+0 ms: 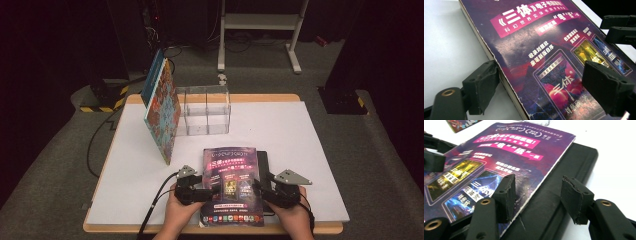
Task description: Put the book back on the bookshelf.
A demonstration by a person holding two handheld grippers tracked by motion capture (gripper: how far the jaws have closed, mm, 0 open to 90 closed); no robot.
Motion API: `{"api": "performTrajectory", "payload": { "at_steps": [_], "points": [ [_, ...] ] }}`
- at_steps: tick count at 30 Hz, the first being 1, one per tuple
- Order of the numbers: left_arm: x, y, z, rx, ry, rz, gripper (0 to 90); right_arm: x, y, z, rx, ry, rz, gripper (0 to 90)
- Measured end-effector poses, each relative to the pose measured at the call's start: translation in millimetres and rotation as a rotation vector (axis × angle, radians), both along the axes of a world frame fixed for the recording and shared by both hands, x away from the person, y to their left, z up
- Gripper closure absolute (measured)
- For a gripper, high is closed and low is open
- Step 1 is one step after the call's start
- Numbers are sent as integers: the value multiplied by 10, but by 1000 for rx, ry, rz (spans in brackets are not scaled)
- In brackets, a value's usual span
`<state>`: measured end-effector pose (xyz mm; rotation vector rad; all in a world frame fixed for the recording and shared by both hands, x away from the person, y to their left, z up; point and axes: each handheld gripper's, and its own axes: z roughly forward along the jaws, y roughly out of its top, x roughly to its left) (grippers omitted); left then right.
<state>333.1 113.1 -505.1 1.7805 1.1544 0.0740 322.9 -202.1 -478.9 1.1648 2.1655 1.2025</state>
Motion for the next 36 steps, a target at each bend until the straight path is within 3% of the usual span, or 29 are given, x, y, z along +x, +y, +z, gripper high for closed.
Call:
{"api": "performTrajectory", "payload": {
  "at_steps": [4,13,17,19,23,26,27,29,31,32,36],
  "points": [
    [6,-64,27,-7,2,-15,154,-19,-61,11,-2,-3,-19,454],
    [-40,-197,227,17,-68,-64,153,10,-189,34,58,-4,-59,384],
    [-54,-152,243,23,-94,-39,163,8,-181,30,61,-2,-58,380],
    [-49,-77,192,69,-121,29,181,1,-163,26,59,-2,-53,381],
    [-13,-90,73,77,-81,16,150,2,-146,8,52,4,-48,384],
    [20,-106,46,29,-44,-9,147,2,-138,0,51,6,-45,387],
    [25,-160,36,-49,-8,40,134,0,-134,-2,53,10,-46,387],
    [37,-164,30,-75,13,47,133,1,-131,-7,52,13,-45,388],
    [38,-154,40,-57,11,20,139,4,-132,-12,50,13,-43,388],
    [44,-119,46,-1,-2,-42,142,7,-132,-14,51,15,-42,388],
    [-1,-243,98,19,-26,-85,150,9,-141,-11,58,14,-47,385]
  ]
}}
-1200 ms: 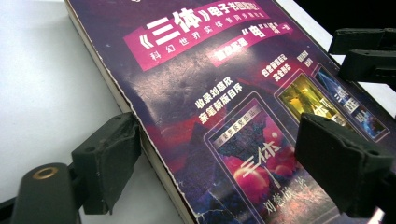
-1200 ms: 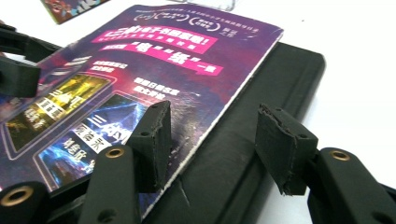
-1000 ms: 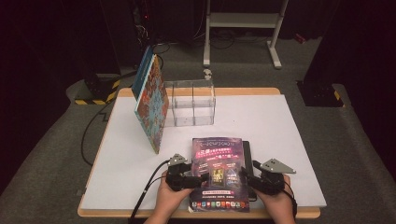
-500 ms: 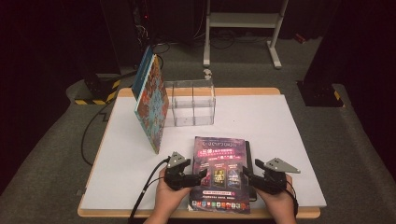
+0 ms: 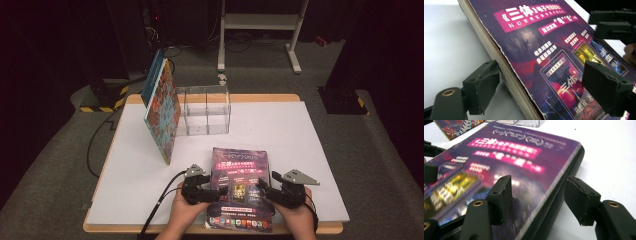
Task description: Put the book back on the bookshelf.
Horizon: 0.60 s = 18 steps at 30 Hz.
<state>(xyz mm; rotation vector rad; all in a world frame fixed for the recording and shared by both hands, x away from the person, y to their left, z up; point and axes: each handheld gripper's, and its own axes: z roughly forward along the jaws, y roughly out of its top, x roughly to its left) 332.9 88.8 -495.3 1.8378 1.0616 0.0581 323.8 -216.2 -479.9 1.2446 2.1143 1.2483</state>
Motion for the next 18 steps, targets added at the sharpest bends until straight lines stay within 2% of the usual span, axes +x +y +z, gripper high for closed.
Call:
{"api": "performTrajectory", "payload": {
  "at_steps": [4,6,7,8,11,12,13,14,16,18],
  "points": [
    [-33,-75,86,16,-59,-21,155,4,-36,4,4,-3,-19,350],
    [-32,-73,89,35,-78,0,181,27,-75,-7,24,17,-27,332],
    [-17,-70,67,54,-75,13,173,39,-94,-18,39,31,-30,319],
    [7,-60,29,58,-54,23,150,49,-108,-32,49,46,-30,303],
    [51,-56,-24,8,-10,27,116,85,-154,-79,116,108,-19,289],
    [51,-56,-24,8,-10,27,115,85,-154,-79,116,108,-19,289],
    [70,-69,-35,-3,0,16,115,92,-163,-90,132,122,-17,286],
    [90,-82,-49,-20,20,9,107,111,-181,-116,169,147,-7,280],
    [120,-116,-66,-37,46,-3,101,115,-180,-125,177,153,-4,275],
    [128,-151,-54,-40,44,-32,140,122,-165,-126,186,167,1,282]
  ]
}}
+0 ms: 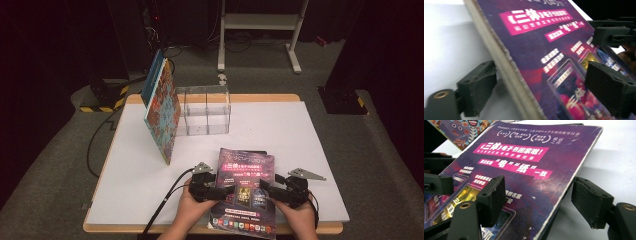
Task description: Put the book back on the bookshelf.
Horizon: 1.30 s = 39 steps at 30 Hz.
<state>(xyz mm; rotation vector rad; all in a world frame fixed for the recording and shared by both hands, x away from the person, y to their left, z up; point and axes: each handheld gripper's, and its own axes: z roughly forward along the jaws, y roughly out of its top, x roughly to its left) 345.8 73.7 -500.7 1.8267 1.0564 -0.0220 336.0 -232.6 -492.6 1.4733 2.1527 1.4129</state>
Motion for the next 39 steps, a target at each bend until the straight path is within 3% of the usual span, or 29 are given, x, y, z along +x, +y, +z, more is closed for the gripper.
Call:
{"api": "performTrajectory", "payload": {
  "at_steps": [4,5,7,8,9,17,19,20,21,23,25,29,32,33,34,36,39],
  "points": [
    [-8,-25,29,11,-14,6,196,18,24,31,3,23,18,355],
    [-12,-23,38,16,-20,10,216,19,47,60,-25,12,16,377],
    [-43,-6,92,38,-77,30,343,30,74,101,-59,-10,7,429],
    [-43,-6,92,38,-77,30,402,40,78,116,-66,-12,5,456],
    [-44,1,141,66,-110,36,457,60,81,142,-81,-18,3,502],
    [99,-10,202,86,-123,79,592,279,127,226,-117,-23,-5,571],
    [138,-13,199,84,-119,85,599,348,142,241,-137,-31,-15,545],
    [138,-13,199,84,-119,85,601,348,142,241,-137,-31,-15,545],
    [143,-13,192,79,-124,83,606,383,137,210,-130,-2,-13,480],
    [133,-14,188,83,-137,80,616,365,112,175,-113,4,-10,424],
    [128,-12,187,80,-141,78,630,299,67,122,-70,18,-2,385],
    [109,-14,202,71,-156,75,674,193,17,76,-6,65,24,386],
    [98,-11,220,66,-169,75,724,167,23,105,-37,43,26,455],
    [80,-10,254,61,-182,74,747,156,28,170,-66,28,24,553],
    [73,-9,269,67,-185,72,756,161,34,192,-74,24,28,585],
    [60,-1,290,69,-194,73,767,172,31,228,-67,15,53,665],
    [29,28,320,78,-219,72,766,159,69,299,-78,-8,64,714]
  ]
}}
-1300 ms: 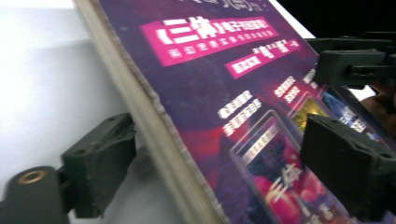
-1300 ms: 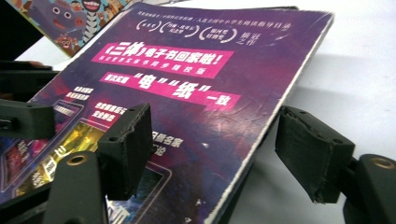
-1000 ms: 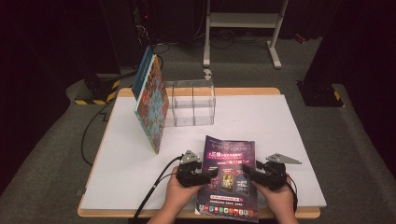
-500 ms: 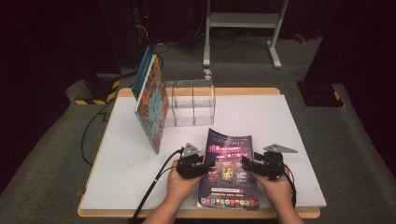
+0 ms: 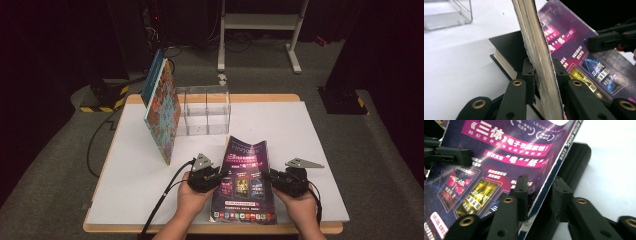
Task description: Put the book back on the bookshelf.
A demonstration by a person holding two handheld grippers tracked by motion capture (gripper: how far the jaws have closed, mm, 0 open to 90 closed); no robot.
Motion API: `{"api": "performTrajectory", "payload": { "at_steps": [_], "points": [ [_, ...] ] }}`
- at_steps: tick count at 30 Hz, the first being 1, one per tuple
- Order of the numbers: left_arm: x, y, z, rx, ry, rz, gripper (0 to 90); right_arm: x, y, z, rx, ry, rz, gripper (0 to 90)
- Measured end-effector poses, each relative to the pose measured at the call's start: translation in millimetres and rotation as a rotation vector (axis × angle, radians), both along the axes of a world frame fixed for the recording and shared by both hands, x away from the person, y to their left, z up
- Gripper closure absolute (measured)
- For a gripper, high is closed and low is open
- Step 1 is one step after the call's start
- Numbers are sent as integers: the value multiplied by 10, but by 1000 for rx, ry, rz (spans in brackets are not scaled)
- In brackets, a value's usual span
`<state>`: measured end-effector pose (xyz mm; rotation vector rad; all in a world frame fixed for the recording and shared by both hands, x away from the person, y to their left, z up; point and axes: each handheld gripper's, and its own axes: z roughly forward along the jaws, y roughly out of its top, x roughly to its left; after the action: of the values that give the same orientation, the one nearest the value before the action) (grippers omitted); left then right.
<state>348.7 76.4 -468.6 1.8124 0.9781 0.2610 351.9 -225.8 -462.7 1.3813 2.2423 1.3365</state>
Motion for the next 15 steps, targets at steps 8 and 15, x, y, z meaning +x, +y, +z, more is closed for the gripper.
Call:
{"api": "performTrajectory", "payload": {
  "at_steps": [8,15],
  "points": [
    [-48,231,161,-33,-51,46,771,-32,212,247,-5,-82,23,745],
    [-81,553,332,-39,-100,111,787,6,520,432,25,-122,64,763]
  ]
}}
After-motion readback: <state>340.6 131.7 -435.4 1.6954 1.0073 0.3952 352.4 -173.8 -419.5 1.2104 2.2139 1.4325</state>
